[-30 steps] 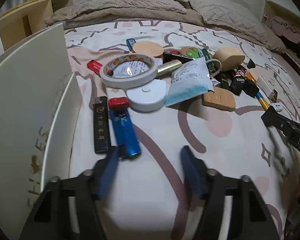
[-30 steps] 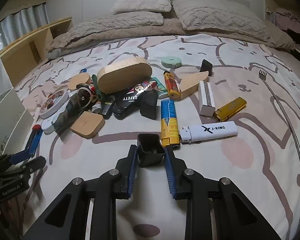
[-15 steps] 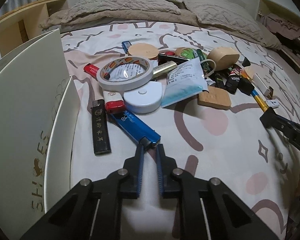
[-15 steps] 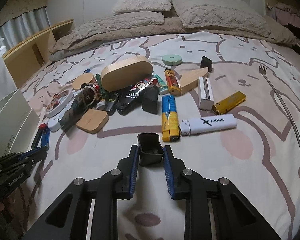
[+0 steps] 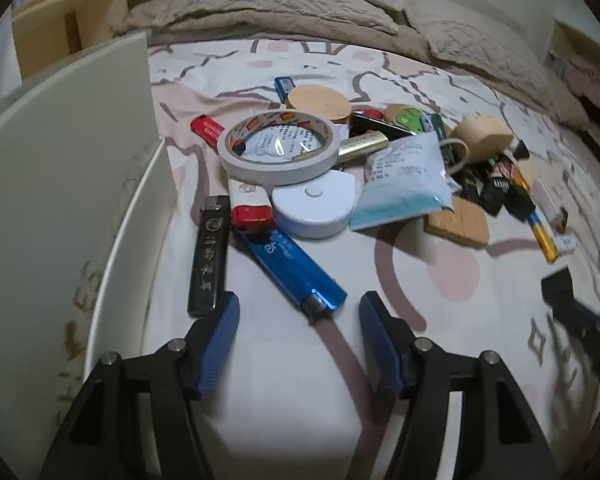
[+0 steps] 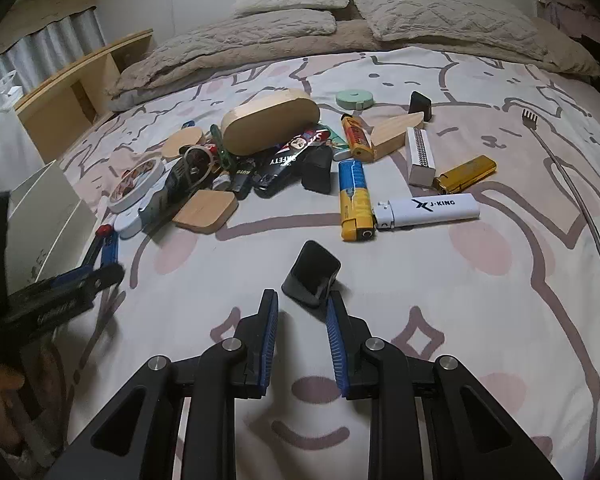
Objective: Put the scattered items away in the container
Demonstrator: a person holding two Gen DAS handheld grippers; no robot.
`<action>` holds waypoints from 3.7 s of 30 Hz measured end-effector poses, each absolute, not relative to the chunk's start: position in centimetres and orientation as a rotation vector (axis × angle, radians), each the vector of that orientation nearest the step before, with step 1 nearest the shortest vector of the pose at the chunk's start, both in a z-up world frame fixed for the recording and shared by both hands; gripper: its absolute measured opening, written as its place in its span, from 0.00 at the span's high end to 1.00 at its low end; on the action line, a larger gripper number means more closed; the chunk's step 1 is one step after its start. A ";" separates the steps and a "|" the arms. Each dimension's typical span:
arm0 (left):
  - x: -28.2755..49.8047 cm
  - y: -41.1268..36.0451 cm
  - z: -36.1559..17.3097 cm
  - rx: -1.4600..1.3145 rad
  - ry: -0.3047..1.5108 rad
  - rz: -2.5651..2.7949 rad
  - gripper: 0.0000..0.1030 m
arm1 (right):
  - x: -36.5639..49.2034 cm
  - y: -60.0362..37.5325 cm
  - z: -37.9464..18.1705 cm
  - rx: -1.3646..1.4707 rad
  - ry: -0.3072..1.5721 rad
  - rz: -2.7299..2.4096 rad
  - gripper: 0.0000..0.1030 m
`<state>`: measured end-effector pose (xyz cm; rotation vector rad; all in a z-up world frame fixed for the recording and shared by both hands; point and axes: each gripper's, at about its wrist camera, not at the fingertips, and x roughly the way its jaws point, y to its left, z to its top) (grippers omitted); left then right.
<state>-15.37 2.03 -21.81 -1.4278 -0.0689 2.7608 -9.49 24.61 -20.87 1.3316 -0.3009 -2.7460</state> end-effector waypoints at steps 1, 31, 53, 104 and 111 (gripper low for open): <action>-15.5 2.1 -21.8 -1.422 -0.063 2.772 0.39 | -9.3 24.6 -20.8 1.331 -0.294 -2.743 0.76; -12.6 4.2 -21.3 -1.329 0.043 2.664 0.69 | -11.1 25.9 -20.8 1.287 -0.322 -2.763 0.28; -7.3 8.3 -20.8 -1.309 0.259 2.495 0.70 | -10.1 24.3 -20.8 1.323 -0.218 -2.750 0.73; -6.8 5.1 -20.7 -1.417 0.389 2.588 0.15 | -4.6 24.0 -20.3 1.407 -0.113 -2.689 0.25; -8.8 5.3 -20.9 -1.361 0.430 2.695 0.15 | -4.8 25.2 -20.4 1.431 -0.140 -2.747 0.25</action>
